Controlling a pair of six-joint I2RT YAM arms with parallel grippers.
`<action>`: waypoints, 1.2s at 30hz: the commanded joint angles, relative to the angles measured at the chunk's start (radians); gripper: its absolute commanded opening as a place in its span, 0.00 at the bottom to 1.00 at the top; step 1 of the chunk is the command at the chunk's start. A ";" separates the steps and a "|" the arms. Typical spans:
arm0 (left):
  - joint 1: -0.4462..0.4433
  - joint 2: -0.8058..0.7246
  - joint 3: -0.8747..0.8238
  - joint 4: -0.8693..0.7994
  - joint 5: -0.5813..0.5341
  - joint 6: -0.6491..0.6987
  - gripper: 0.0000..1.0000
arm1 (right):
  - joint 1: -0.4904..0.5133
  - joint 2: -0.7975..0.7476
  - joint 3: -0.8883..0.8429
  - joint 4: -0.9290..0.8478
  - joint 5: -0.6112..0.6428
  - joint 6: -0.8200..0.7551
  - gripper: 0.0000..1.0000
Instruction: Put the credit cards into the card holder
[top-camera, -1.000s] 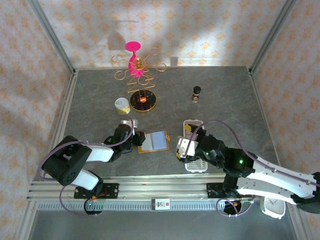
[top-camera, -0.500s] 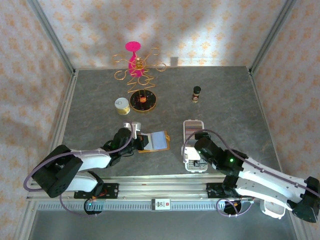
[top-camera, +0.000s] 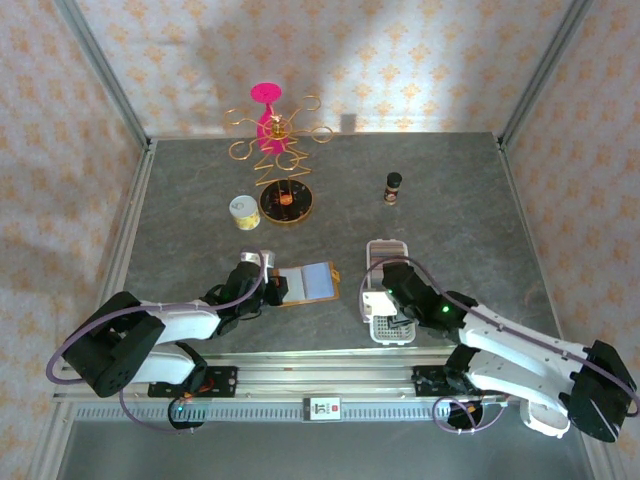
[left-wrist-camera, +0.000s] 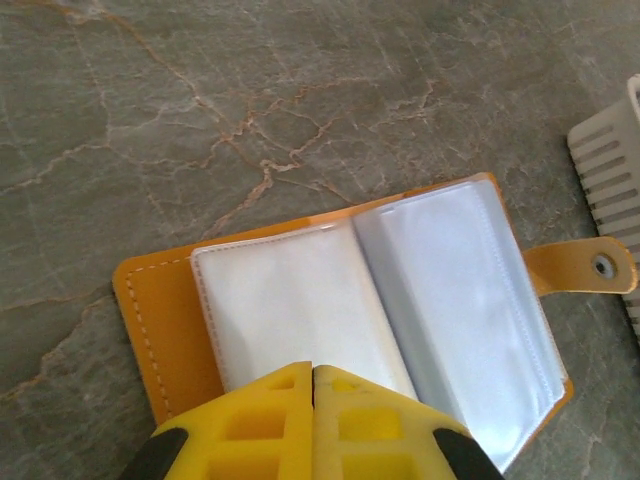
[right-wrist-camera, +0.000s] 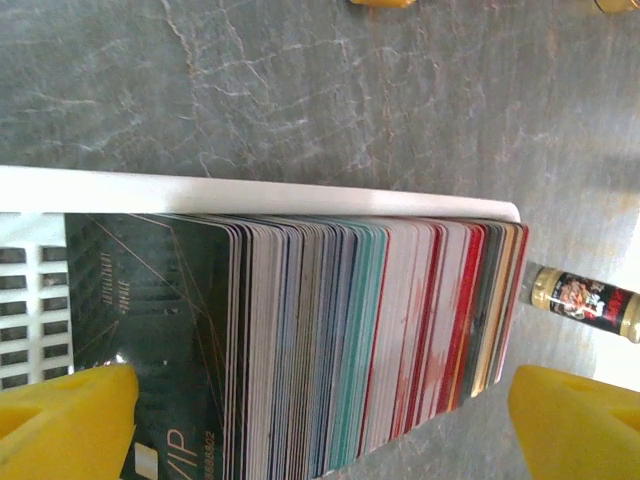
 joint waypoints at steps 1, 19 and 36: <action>-0.009 0.015 0.016 -0.039 -0.048 0.023 0.04 | -0.006 0.014 0.002 0.033 -0.021 -0.045 0.95; -0.009 0.026 0.026 -0.054 -0.072 0.029 0.02 | -0.025 0.083 0.027 0.017 -0.029 -0.071 0.66; -0.009 0.032 0.027 -0.049 -0.062 0.028 0.02 | -0.026 0.071 0.048 -0.037 -0.044 -0.064 0.31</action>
